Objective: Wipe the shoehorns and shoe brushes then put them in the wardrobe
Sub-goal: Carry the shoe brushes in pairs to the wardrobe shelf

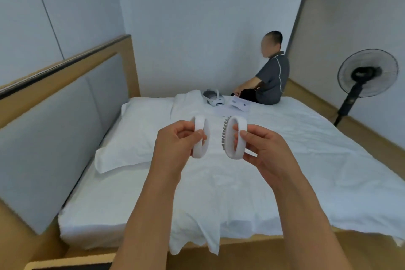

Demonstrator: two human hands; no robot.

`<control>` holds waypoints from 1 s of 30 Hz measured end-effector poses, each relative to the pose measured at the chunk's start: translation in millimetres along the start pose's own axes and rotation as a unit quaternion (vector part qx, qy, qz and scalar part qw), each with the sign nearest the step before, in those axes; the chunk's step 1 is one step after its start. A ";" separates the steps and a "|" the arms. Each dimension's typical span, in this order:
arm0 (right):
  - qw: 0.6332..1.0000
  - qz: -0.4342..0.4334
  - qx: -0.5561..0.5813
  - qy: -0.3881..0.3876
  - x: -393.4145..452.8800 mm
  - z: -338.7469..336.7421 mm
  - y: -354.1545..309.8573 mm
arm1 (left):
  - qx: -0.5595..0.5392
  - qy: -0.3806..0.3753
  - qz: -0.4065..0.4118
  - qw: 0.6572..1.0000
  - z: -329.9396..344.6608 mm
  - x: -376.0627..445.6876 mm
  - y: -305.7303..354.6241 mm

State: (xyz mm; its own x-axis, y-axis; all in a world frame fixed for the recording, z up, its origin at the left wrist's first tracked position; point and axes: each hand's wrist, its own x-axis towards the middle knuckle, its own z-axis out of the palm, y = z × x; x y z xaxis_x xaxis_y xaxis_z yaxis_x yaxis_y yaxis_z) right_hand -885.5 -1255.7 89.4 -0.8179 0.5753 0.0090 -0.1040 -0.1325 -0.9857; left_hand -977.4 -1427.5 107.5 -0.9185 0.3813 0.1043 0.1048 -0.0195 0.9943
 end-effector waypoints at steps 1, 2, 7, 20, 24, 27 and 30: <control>1.000 -0.004 -0.001 0.023 -4.4 -19.1 -5.3 | -0.002 -0.017 0.003 1.000 19.5 0.9 2.1; 0.999 -0.005 -0.002 0.041 -7.9 -34.3 -9.4 | -0.004 -0.030 0.006 1.000 35.0 1.7 4.0; 0.990 -0.027 0.010 0.140 -33.1 -136.7 -30.2 | -0.020 -0.120 0.020 0.992 146.2 -8.4 13.0; 0.949 -0.085 0.025 0.301 -97.7 -390.1 -72.7 | -0.041 -0.290 0.052 0.955 424.9 -74.5 26.7; 0.932 -0.112 0.017 0.345 -123.1 -450.7 -84.6 | -0.050 -0.349 0.071 0.933 494.4 -97.0 30.4; 0.915 -0.129 0.024 0.382 -136.0 -490.6 -92.8 | -0.055 -0.391 0.081 0.915 542.0 -109.1 32.0; 0.897 -0.143 0.026 0.418 -142.6 -527.2 -99.8 | -0.064 -0.426 0.086 0.898 587.9 -114.9 35.4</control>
State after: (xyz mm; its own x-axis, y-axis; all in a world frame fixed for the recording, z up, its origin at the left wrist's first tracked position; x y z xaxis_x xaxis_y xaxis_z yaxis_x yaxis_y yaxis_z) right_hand -460.1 -899.0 97.8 -0.0456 0.9929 0.1097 -0.2864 0.0922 -0.9537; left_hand -644.0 -928.6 117.7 -0.2624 0.9300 0.2573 0.1228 -0.2323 0.9649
